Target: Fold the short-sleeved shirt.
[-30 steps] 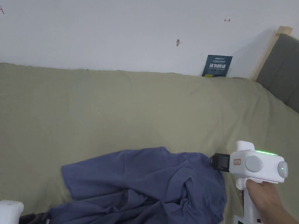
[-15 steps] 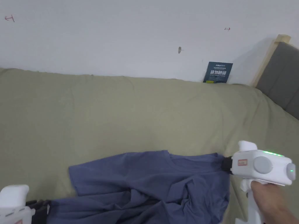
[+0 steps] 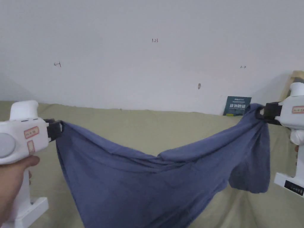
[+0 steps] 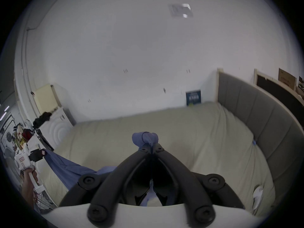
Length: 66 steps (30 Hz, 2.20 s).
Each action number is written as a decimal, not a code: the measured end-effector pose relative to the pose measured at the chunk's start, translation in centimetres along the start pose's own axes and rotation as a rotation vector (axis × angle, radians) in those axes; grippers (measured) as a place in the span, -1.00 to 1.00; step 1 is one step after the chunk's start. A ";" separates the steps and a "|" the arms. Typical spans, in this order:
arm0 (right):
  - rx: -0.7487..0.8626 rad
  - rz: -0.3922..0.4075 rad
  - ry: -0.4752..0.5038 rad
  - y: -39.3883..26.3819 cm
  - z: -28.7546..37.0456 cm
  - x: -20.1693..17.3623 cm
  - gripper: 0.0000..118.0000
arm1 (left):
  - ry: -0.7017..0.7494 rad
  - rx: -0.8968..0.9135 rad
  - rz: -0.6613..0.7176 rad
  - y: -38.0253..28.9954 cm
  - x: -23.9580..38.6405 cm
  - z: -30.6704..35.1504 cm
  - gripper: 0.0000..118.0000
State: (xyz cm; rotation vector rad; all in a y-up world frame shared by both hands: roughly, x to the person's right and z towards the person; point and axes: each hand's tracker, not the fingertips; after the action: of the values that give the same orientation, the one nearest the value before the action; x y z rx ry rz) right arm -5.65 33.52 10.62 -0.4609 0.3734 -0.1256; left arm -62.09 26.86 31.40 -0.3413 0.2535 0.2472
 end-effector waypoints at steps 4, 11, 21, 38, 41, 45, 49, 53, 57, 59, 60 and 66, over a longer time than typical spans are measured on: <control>0.127 0.064 -0.033 6.8 3.2 -2.1 -0.97 | 0.022 0.139 -0.007 8.3 0.0 2.2 -1.00; 0.281 0.024 -0.071 16.8 7.1 -4.1 -0.97 | 0.127 0.275 -0.059 20.4 1.4 4.5 -1.00; 0.312 -0.007 -0.053 16.7 3.2 -5.6 -0.97 | 0.084 0.283 -0.059 21.3 1.9 2.1 -1.00; 0.098 -0.084 -0.085 -0.3 -6.5 0.5 -0.97 | 0.078 0.083 0.016 3.8 -0.7 -7.3 -1.00; 0.091 -0.081 -0.072 -2.6 -3.5 1.0 -0.97 | 0.048 0.080 0.041 1.7 -1.4 -4.2 -1.00; 0.057 -0.050 -0.051 -8.2 1.6 2.2 -0.97 | 0.034 0.059 0.011 -2.7 -2.1 2.0 -1.00; 0.011 -0.077 -0.032 -16.0 7.2 3.4 -0.97 | 0.030 -0.028 0.005 -9.3 -3.3 8.5 -1.00; -0.103 -0.095 -0.036 -25.9 12.1 4.1 -0.97 | 0.015 -0.173 0.042 -18.3 -4.7 13.4 -1.00; -0.239 -0.029 -0.097 -35.7 14.2 4.2 -0.97 | 0.073 -0.396 -0.062 -28.3 -7.3 14.8 -1.00; -0.328 -0.027 -0.138 -40.0 14.7 4.7 -0.97 | 0.129 -0.488 -0.059 -31.9 -8.1 15.2 -1.00; -0.349 -0.031 -0.145 -41.4 14.6 5.2 -0.97 | 0.130 -0.515 -0.047 -32.9 -8.6 15.2 -1.00; -0.353 -0.113 -0.192 -43.8 13.8 6.7 -0.57 | 0.115 -0.485 -0.012 -33.1 -7.3 15.3 -0.65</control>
State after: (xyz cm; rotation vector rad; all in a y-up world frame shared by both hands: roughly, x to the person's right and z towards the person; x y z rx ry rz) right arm 4.23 -1.11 39.89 -0.8368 0.1798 -0.1239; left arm -56.57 0.69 57.31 -0.8380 0.3040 0.2763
